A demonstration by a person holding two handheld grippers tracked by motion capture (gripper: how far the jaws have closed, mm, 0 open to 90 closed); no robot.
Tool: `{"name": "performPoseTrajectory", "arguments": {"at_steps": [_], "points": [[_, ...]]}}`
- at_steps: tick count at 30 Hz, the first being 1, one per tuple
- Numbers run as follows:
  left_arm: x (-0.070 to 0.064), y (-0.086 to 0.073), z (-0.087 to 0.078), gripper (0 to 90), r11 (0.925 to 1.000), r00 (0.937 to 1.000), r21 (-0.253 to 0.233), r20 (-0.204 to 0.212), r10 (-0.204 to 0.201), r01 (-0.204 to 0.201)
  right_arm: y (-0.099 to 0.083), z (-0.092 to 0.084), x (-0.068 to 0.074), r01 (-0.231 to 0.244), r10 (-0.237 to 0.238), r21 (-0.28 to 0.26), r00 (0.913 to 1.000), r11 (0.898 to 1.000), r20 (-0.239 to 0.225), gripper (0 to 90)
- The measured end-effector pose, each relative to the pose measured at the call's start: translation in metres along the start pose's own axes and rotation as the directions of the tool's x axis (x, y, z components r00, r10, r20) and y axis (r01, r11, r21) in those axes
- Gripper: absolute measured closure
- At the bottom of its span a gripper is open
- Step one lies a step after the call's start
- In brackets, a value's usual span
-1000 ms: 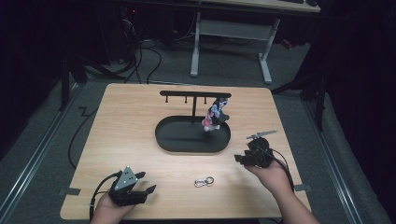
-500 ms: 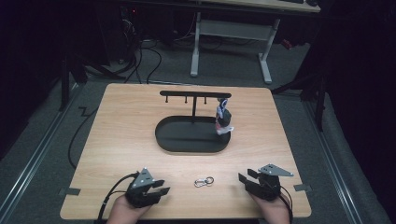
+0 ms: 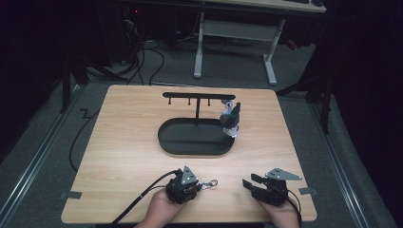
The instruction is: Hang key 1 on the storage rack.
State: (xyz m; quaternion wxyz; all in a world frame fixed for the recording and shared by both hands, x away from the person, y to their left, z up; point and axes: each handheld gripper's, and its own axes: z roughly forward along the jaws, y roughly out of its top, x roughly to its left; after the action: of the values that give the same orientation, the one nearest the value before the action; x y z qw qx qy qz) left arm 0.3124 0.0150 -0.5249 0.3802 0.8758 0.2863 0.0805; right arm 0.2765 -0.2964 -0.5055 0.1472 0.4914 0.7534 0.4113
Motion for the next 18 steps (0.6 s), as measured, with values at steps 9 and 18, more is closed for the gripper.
{"name": "performPoseTrajectory", "arguments": {"at_steps": [9, 18], "points": [[-0.011, 0.013, 0.014, 77.0, 0.9996, 0.9988, 0.003, 0.040, 0.028, -0.028, 0.000, 0.004, 0.003, 0.002, -0.002, 0.018, 0.9999, 1.000, -0.015, 51.8], [-0.038, 0.032, 0.037, 76.9, 0.9974, 0.9923, -0.001, 0.101, 0.072, -0.072, -0.001, 0.003, -0.001, -0.018, 0.018, 0.017, 0.9998, 1.000, -0.008, 52.3]]}}
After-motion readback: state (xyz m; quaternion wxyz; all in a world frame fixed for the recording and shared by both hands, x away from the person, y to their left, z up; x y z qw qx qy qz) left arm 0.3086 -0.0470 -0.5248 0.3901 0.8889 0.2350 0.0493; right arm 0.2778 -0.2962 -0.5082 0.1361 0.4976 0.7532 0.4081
